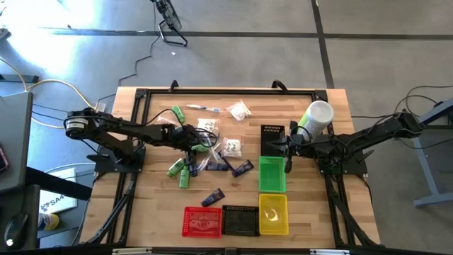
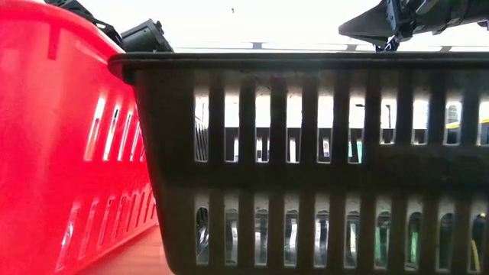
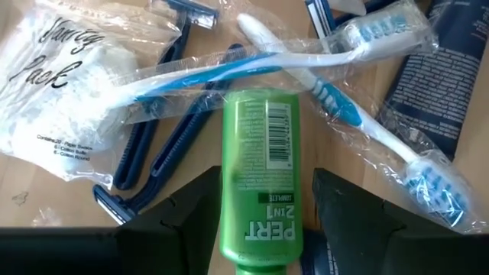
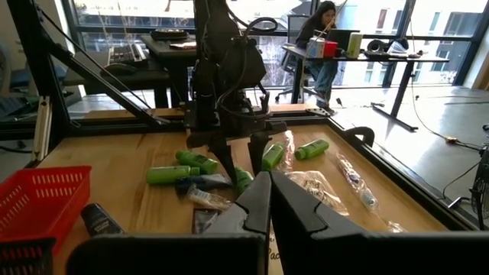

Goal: Pick & Place Travel size toiletries
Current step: Put the green shampoo bottle into the red bin

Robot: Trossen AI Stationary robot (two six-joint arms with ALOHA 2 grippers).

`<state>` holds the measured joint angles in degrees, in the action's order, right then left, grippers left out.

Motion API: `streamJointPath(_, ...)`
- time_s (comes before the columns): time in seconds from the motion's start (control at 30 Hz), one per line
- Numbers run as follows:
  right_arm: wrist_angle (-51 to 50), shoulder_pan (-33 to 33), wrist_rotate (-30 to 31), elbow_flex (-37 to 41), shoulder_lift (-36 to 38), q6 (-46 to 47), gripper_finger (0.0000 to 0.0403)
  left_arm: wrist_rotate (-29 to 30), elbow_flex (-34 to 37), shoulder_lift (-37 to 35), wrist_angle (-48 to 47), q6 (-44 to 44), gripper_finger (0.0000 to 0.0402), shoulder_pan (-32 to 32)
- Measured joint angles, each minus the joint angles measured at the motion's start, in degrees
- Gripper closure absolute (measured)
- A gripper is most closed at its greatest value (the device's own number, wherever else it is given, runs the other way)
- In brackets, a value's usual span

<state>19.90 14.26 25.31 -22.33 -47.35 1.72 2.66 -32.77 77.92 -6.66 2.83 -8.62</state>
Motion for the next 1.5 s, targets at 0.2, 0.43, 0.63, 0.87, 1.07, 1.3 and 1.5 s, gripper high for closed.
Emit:
streamJointPath(0.2, -0.02, -0.02, 0.01, 0.0, 0.0, 0.0, 0.04, 0.7, -0.07, 2.02, -0.56, 0.43, 0.0204, 0.0)
streamJointPath(0.43, -0.1, -0.02, 0.03, 0.0, 0.0, 0.0, 0.04, 0.68, -0.26, 6.31, 0.17, 0.48, 0.0203, 0.0)
streamJointPath(0.63, -0.11, -0.02, 0.03, 0.0, 0.0, 0.02, 0.04, 0.67, -0.24, 6.41, 0.15, 0.46, 0.0203, 0.0)
streamJointPath(0.87, -0.15, -0.02, 0.03, 0.0, 0.0, 0.0, 0.04, 0.7, -0.2, 6.48, 0.13, 0.48, 0.0204, 0.0)
streamJointPath(1.07, -0.15, -0.01, 0.03, 0.0, 0.0, 0.02, 0.04, 0.7, -0.14, 6.52, 0.13, 0.47, 0.0206, 0.0)
streamJointPath(1.3, -0.15, -0.02, 0.03, 0.0, 0.0, 0.02, 0.04, 0.16, -0.09, 6.56, 0.13, 0.46, 0.024, 0.0)
streamJointPath(1.5, -0.16, 0.0, 0.03, 0.0, 0.0, 0.02, 0.04, -0.2, -0.04, 6.57, 0.2, 0.64, 0.0216, 0.0)
